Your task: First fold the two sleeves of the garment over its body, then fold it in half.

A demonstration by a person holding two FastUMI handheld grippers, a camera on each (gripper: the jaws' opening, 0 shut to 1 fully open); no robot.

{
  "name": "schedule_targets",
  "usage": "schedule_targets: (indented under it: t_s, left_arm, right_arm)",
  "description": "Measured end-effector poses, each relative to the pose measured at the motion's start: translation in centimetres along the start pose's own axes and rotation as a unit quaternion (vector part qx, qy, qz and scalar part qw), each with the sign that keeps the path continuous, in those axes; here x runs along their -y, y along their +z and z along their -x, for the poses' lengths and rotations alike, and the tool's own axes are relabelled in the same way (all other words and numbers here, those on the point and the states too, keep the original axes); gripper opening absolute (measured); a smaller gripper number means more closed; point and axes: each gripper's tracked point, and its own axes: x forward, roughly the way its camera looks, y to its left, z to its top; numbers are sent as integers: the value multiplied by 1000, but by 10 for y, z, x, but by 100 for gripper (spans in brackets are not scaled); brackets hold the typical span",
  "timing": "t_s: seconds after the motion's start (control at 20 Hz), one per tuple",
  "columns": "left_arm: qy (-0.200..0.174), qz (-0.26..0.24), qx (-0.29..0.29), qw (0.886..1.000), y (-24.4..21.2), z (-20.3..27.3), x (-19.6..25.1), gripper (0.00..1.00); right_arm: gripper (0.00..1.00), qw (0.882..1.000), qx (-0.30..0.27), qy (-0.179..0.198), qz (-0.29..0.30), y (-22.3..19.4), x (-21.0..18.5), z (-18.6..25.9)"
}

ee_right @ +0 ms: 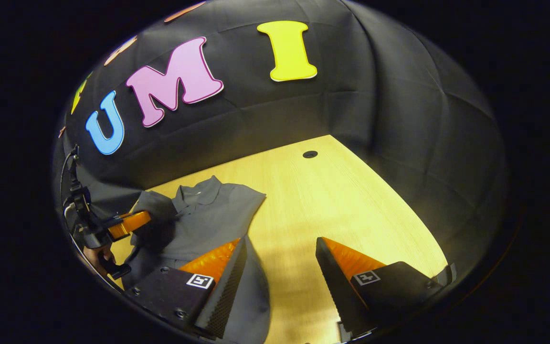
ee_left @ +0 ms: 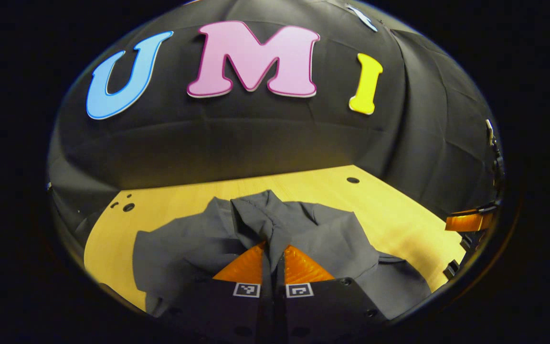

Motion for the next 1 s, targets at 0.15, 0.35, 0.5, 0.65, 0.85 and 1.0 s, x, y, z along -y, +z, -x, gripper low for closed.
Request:
schedule_targets:
  t_s: [0.15, 0.35, 0.5, 0.65, 0.85, 1.0]
  left_arm:
    - [8, 4, -17, 1000, -21, -16, 16, 6]
    - [-3, 8, -49, 999, -49, -32, 37, 12]
    - [-24, 8, -73, 997, -67, -37, 52, 22]
    - [-70, 23, -76, 994, -71, -31, 80, 51]
    - [-125, 26, -61, 990, -63, -11, 106, 81]
    - [-149, 33, -46, 987, -53, 18, 111, 95]
  right_arm:
    - [90, 1000, -9, 2, -3, -6, 15, -2]
    - [90, 1000, -15, 0, -5, -14, 25, -2]
    - [90, 1000, -19, 0, -8, -21, 29, 0]
    - [90, 1000, -23, -1, -3, -24, 29, 1]
    - [90, 1000, -21, 9, -10, -22, 19, 2]
    - [90, 999, -24, 22, -3, -28, 4, 7]
